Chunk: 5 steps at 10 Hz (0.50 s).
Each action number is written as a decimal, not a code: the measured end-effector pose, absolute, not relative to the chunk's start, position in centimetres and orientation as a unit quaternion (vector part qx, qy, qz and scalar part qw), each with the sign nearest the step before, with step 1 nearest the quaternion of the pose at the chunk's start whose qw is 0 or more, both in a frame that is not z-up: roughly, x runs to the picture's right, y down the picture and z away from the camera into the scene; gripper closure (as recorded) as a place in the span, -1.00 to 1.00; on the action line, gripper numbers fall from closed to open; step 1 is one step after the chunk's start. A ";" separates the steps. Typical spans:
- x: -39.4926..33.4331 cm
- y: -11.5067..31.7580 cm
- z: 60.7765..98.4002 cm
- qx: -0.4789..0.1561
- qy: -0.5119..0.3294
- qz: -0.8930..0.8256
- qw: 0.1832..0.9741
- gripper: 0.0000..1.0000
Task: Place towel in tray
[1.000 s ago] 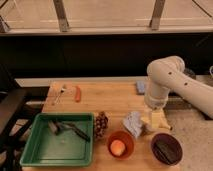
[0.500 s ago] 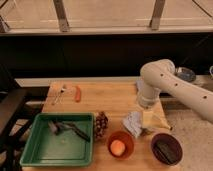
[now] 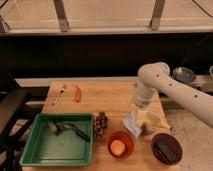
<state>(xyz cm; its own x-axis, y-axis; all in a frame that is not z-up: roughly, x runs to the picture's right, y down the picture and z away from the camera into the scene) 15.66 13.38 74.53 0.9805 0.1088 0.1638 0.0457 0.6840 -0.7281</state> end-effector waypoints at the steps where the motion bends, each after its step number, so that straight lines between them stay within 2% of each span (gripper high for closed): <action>1: 15.4 13.7 75.3 -0.401 -0.100 0.022 0.910 -0.60; 5: 14.9 14.9 78.3 -0.417 -0.107 0.044 0.902 -0.60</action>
<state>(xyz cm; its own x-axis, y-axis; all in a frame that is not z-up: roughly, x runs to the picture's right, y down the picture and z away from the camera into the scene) 14.94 14.86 78.32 0.9733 0.1688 0.1555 0.0091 0.6487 -0.7610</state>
